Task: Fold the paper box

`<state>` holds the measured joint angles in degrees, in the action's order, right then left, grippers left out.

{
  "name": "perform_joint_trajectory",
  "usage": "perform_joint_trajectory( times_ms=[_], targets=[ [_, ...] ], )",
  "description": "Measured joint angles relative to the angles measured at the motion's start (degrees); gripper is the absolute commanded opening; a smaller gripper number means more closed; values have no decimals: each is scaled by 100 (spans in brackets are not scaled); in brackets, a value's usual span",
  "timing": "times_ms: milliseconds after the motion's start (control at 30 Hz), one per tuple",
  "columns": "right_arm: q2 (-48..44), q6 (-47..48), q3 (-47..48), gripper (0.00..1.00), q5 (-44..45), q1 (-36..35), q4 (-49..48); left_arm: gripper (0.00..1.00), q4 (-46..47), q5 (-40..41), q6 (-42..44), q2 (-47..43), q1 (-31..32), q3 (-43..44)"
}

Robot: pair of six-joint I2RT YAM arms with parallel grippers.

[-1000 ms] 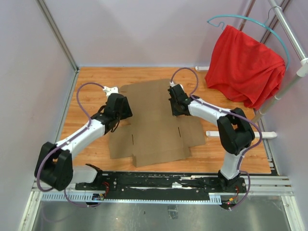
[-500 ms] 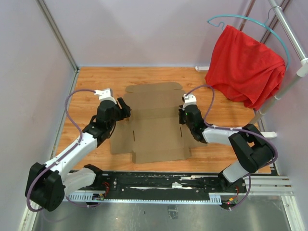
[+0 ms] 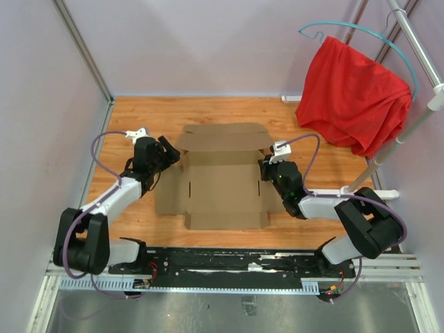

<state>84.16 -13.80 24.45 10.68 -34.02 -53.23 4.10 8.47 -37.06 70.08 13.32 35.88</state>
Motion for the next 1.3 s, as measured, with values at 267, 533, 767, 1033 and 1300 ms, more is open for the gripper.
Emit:
perform_joint_trajectory(
  times_ms=[267, 533, 767, 1033, 1300],
  targets=[
    [-24, 22, 9, 1, -210, 0, -9, 72, 575, -1384, -535, 1003, -538, 323],
    [-22, 57, 15, 1, -323, 0, 129, 71, 1119, -1766, -999, 949, -748, 306],
    [-20, 59, 31, 1, -409, 0, 177, 69, 1182, -2011, -1106, 1624, -791, 518],
    [-11, 59, 81, 1, -562, 0, 302, 66, 1401, -2164, -1237, 2249, -804, 717],
    [-9, 111, 142, 1, -726, 0, 514, 41, 2107, -2146, -1283, 2334, -839, 822]
  ],
)
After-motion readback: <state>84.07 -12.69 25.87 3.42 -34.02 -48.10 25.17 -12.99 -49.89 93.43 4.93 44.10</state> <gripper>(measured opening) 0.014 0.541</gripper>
